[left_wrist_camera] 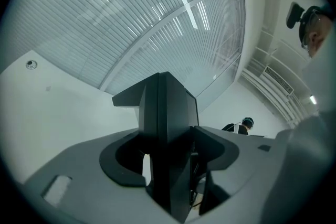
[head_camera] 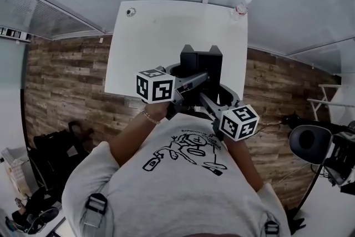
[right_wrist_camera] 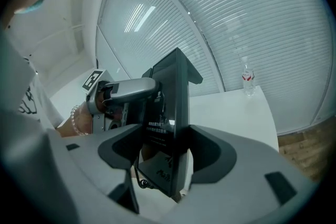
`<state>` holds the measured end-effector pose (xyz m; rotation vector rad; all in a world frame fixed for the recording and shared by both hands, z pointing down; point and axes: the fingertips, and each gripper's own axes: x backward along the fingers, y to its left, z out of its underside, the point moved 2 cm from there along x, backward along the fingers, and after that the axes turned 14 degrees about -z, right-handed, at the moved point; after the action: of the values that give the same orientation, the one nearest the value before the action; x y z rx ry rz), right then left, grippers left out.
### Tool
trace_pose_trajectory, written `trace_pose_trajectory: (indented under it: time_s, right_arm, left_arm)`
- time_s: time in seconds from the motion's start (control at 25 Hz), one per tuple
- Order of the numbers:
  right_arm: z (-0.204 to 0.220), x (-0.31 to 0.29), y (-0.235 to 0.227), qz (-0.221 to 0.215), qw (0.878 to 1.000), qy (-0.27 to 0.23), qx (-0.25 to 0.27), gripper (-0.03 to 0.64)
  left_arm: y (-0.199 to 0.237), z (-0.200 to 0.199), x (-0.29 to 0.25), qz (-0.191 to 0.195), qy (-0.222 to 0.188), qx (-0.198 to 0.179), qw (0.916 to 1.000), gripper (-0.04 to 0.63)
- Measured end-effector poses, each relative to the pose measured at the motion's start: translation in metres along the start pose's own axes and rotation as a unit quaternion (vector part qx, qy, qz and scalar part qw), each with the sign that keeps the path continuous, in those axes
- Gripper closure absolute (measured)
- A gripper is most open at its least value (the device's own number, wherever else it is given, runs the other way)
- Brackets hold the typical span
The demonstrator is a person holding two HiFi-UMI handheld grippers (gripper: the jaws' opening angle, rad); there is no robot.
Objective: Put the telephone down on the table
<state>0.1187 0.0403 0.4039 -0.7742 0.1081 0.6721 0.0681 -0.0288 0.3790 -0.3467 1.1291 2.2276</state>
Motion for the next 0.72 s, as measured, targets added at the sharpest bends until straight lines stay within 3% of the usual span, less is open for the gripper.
trace_pose_trajectory:
  time_s: [0.32,0.72]
  right_arm:
    - [-0.006,-0.021,0.004,-0.023,1.0,0.011,0.001,0.348]
    - [-0.016,-0.04,0.012,-0.014,1.0,-0.002,-0.005,0.348]
  left_arm:
    - [0.016,-0.01,0.013,-0.023,-0.01,0.006,0.9997,0.31]
    - [0.028,-0.025,0.023,-0.015,-0.002,-0.013,0.9998,0.31]
